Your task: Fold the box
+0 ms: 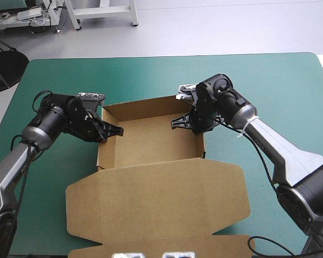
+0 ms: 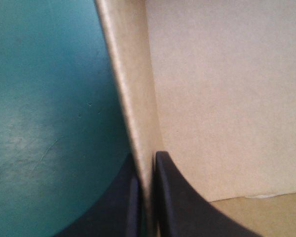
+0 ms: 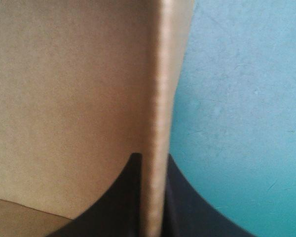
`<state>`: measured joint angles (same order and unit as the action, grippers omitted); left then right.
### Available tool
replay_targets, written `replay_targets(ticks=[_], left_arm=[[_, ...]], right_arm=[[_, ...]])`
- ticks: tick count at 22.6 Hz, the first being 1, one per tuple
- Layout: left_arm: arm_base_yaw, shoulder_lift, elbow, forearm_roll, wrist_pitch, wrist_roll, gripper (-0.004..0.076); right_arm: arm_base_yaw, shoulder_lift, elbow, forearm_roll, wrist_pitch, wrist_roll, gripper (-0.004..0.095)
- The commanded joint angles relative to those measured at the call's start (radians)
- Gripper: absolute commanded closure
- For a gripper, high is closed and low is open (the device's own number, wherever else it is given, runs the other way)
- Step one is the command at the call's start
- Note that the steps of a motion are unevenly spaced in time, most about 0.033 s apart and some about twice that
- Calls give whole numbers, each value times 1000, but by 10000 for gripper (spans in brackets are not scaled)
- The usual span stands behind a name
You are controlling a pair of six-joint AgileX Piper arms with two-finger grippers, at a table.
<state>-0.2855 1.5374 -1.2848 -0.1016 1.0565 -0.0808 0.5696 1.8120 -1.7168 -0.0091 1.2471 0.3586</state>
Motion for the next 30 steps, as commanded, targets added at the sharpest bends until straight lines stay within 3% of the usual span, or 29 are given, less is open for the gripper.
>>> replay_targets(ticks=[1,21,27,30], left_arm=[[-16,-10,-30,-37,-49,34,733],[-16,133,-79,-53,-51,13,732],[-16,133,-79,-53,-30,26,724],[-16,133,-79,-53,-21,26,667]], right_arm=[[11,-42,-30,115,0,-44,921],[6,140,-11,229,-53,-96,921],[6,140,-11,183,-55,-136,918],[6,140,-11,126,-19,-136,857]])
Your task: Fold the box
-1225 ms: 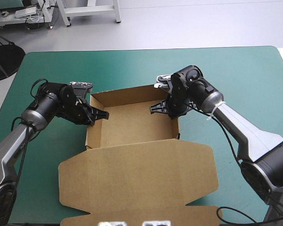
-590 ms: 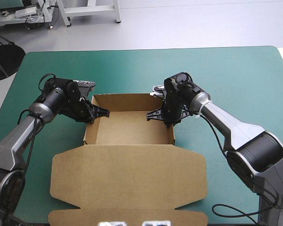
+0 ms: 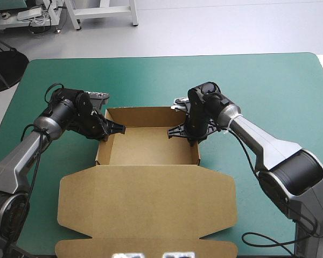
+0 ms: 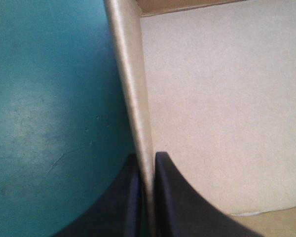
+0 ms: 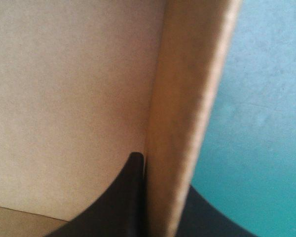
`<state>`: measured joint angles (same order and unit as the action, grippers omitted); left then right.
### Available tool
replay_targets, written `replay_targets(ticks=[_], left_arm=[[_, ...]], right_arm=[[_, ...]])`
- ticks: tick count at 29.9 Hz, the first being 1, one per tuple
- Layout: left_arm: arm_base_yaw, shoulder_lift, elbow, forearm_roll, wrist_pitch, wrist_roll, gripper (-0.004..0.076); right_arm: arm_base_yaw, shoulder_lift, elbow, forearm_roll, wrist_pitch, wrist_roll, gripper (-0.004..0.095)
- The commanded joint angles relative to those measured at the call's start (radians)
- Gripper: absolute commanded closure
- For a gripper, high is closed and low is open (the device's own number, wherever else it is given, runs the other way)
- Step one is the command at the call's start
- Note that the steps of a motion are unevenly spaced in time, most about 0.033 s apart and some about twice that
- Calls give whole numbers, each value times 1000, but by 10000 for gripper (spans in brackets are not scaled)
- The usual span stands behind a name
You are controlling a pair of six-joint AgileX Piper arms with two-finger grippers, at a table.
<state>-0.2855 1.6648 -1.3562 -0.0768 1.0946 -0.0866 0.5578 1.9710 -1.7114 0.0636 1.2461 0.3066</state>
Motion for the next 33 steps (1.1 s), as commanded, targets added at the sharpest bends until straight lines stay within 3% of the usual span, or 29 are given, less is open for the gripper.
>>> replay_targets(ticks=[1,6,9,11,33], left_arm=[[-16,5,-8,-78,-56,32,636],[-16,5,-8,-78,-52,32,420],[-13,5,-8,-73,-65,32,285],[-13,5,-10,-71,-74,32,234],[-12,-1,-88,23,-28,30,229]], right_arm=[[18,-19,-17,33,-4,-84,810],[18,-19,-17,-13,2,-47,516],[18,-19,-19,-64,3,-40,413],[18,-19,-20,-89,3,-41,403],[18,-26,-154,-142,3,-45,404]])
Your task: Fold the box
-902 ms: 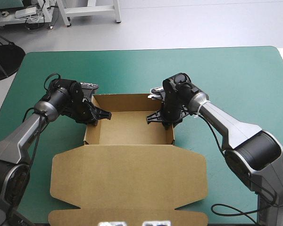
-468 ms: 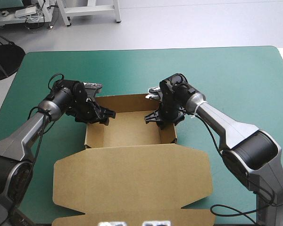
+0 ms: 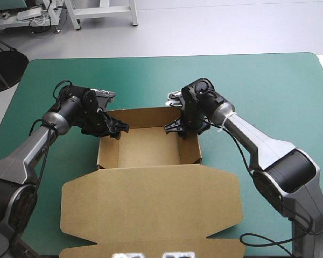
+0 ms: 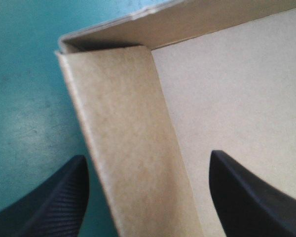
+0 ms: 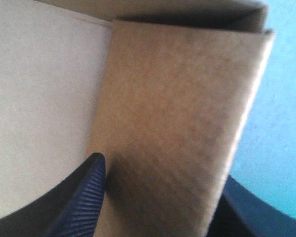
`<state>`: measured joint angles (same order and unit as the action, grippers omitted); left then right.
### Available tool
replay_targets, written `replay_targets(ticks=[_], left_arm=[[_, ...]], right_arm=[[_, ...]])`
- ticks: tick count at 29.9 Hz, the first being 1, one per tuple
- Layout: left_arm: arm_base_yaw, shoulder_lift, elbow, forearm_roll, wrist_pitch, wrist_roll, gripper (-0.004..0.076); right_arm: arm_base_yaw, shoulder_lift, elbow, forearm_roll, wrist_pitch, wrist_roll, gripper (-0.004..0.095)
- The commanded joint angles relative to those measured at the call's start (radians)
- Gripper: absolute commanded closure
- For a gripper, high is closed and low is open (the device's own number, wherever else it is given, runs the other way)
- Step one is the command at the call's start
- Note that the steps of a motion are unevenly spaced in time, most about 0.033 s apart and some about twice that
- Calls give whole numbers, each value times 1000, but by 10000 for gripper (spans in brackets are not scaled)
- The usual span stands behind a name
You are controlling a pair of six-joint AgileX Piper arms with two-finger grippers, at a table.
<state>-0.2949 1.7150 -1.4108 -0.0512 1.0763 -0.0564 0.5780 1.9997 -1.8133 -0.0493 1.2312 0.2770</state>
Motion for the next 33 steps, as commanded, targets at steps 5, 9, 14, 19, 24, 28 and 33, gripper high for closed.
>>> replay_targets(ticks=[5,9,14,19,24,28,33], left_arm=[[-2,-85,-34,32,-16,0,230],[-2,-139,-57,72,-13,0,230],[-2,-207,-151,75,26,0,230],[-2,-283,-268,77,46,0,236],[-2,-366,-357,91,155,0,426],[-2,-456,-353,152,213,39,729],[-2,-589,-312,167,213,39,732]], right_arm=[[-2,-59,-118,-29,18,-34,404],[-2,-73,-157,-38,18,-46,404],[-2,-122,-184,-90,18,-48,404],[-2,-195,-184,-131,18,-48,404],[-2,-261,-184,-123,18,-48,412],[-8,-274,-182,-94,18,-45,414],[-54,-252,-182,29,18,-45,414]])
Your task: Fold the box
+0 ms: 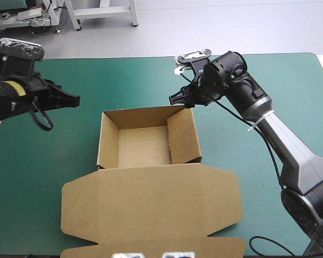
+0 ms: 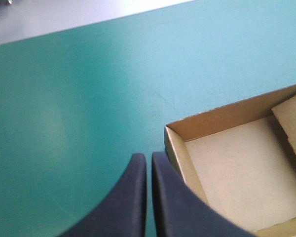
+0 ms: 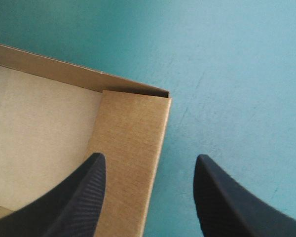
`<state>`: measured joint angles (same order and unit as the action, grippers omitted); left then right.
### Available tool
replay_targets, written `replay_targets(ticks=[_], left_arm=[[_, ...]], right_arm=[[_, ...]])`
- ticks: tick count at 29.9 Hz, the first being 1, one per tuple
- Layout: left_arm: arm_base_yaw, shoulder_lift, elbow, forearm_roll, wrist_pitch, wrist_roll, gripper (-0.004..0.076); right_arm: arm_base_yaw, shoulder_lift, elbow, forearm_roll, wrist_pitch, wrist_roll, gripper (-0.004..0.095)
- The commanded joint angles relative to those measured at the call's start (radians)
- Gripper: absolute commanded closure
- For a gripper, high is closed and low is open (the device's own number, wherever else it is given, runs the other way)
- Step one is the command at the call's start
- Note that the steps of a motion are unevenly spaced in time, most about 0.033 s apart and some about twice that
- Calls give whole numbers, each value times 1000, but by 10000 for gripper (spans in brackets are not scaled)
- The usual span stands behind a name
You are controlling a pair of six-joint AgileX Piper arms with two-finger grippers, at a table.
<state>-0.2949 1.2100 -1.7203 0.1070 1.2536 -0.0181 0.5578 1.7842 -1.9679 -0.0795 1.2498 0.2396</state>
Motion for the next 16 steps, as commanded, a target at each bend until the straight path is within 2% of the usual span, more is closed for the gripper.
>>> replay_targets(ticks=[1,5,16], left_arm=[[-2,-106,7,9,36,1,732],[-2,-206,72,9,36,1,732],[-2,-404,414,13,23,-29,732]], right_arm=[[-45,-28,-28,87,-1,-8,414],[-74,5,-24,180,-1,-26,414],[-74,48,178,195,-1,-98,414]])
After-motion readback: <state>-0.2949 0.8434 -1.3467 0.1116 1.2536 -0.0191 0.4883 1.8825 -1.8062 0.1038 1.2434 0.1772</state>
